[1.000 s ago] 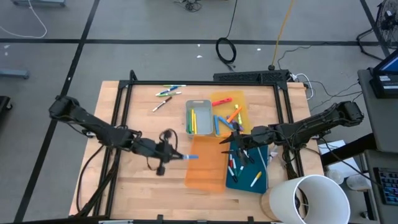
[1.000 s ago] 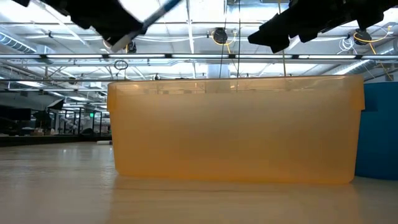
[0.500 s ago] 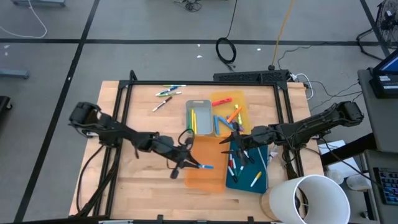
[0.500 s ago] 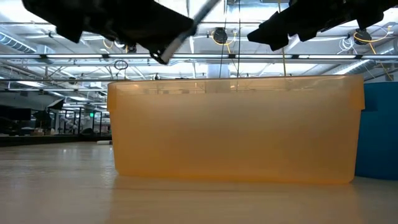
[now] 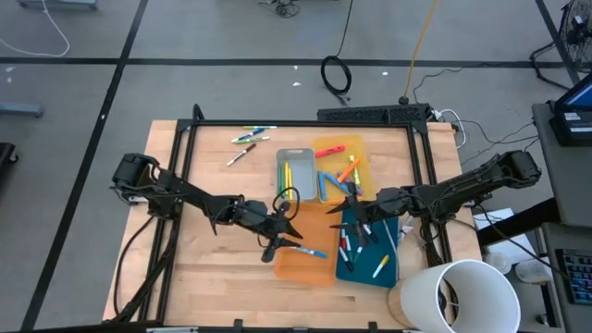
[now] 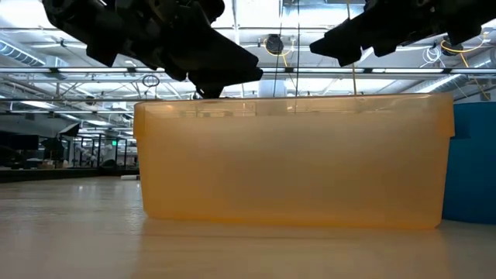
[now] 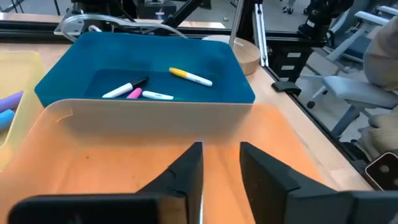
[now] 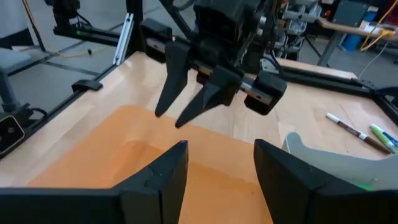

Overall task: Pick & Place Markers
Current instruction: Put the brown marker pen into the orange bin

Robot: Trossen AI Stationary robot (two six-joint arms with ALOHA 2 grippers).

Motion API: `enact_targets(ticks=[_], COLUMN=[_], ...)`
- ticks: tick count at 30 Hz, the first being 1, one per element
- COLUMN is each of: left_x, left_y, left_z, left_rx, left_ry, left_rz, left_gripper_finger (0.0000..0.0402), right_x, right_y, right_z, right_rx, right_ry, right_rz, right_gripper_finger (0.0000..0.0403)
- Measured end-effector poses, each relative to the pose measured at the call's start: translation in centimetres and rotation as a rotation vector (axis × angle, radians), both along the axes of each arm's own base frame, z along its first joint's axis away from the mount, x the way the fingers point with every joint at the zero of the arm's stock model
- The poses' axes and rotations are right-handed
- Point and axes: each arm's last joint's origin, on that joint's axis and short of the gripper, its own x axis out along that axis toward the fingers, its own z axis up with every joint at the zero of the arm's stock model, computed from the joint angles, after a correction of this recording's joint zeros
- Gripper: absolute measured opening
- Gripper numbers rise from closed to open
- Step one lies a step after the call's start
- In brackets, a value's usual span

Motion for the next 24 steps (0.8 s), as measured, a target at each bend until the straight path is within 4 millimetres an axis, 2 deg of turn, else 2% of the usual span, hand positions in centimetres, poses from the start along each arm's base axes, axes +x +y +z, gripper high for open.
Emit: enact_targets(ticks=[6, 9, 11, 14, 18, 20, 24], left_x=[-0.4, -1.3, -2.8, -5.1, -8.2, -9.9, -12.4], left_y=[0.4, 1.2, 2.2, 3.6, 5.9, 7.3, 10.8], left_z=[0.0, 1.2, 2.0, 3.4, 4.9, 5.0, 4.4], left_rx=[0.029, 0.072, 0.148, 0.274, 0.399, 0.395, 0.277], left_ry=[0.045, 0.11, 0.199, 0.297, 0.391, 0.45, 0.64], left_rz=[0.006, 0.07, 0.146, 0.32, 0.668, 0.837, 1.011], left_gripper_finger=[0.0143, 0.0148, 0.0146, 0.0138, 0.0128, 0.0129, 0.0155], right_x=[-0.1, -0.1, -0.1, -0.1, -0.1, -0.1, -0.1], right_y=[0.0, 0.0, 0.0, 0.0, 0.0, 0.0, 0.0], right_z=[-0.2, -0.2, -0.2, -0.1, 0.0, 0.0, 0.1], right_rx=[0.008, 0.008, 0.009, 0.009, 0.01, 0.012, 0.014], right_ry=[-0.024, -0.024, -0.027, -0.034, -0.043, -0.05, -0.064], right_rz=[-0.001, -0.001, -0.001, 0.0, 0.0, 0.0, 0.0], right_gripper_finger=[0.0171, 0.0171, 0.0171, 0.0171, 0.0171, 0.0171, 0.0171])
